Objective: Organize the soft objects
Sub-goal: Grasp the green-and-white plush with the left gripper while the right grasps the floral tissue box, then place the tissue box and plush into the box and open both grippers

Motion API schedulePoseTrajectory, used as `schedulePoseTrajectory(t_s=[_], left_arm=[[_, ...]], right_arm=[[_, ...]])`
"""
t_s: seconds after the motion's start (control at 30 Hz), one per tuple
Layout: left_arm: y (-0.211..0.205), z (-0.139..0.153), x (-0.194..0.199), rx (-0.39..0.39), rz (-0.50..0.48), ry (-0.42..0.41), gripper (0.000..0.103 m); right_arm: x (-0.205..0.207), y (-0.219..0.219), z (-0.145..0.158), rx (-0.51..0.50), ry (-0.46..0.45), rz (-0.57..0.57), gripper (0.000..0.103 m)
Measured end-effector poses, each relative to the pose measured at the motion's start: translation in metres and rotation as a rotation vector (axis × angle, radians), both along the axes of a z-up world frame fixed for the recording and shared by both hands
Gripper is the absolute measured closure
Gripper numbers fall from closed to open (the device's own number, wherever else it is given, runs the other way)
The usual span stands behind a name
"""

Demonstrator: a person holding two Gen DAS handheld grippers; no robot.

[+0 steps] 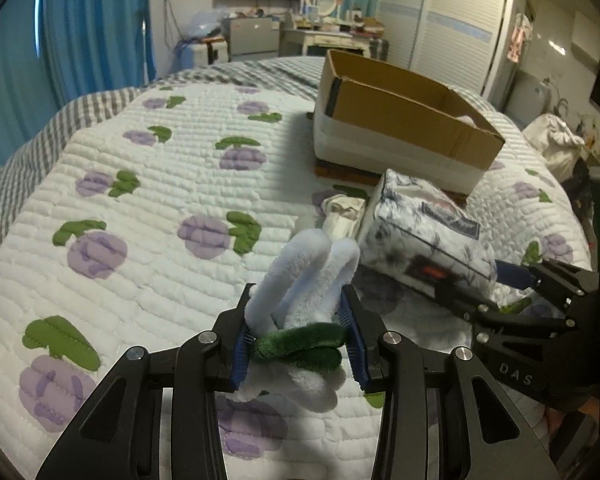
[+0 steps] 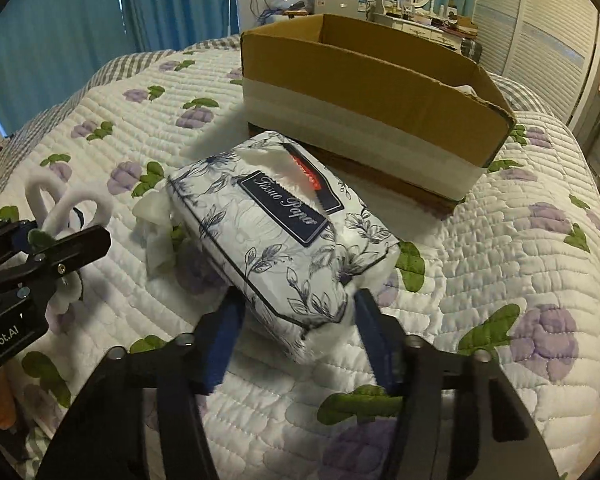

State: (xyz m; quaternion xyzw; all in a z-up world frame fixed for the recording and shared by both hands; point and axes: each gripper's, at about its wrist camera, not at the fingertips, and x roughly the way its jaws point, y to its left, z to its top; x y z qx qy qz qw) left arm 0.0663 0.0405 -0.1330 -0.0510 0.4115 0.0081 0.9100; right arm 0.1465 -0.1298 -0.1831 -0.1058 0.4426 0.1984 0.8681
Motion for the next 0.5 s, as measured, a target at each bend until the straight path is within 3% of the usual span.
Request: schedulePoseTrajectory(t_s=[0.13, 0.5], left_arm=[[-0.003, 0.01, -0.005, 0.004, -0.007, -0.022, 0.064], [-0.013, 0.071, -0.011, 0.016, -0.025, -0.139, 0.064]], right_arm=[[-0.007, -0.007, 0.007, 0.031, -0.024, 0.007, 0.066], [-0.041, -0.027, 0.061, 0.097, -0.146, 0.021, 0.07]])
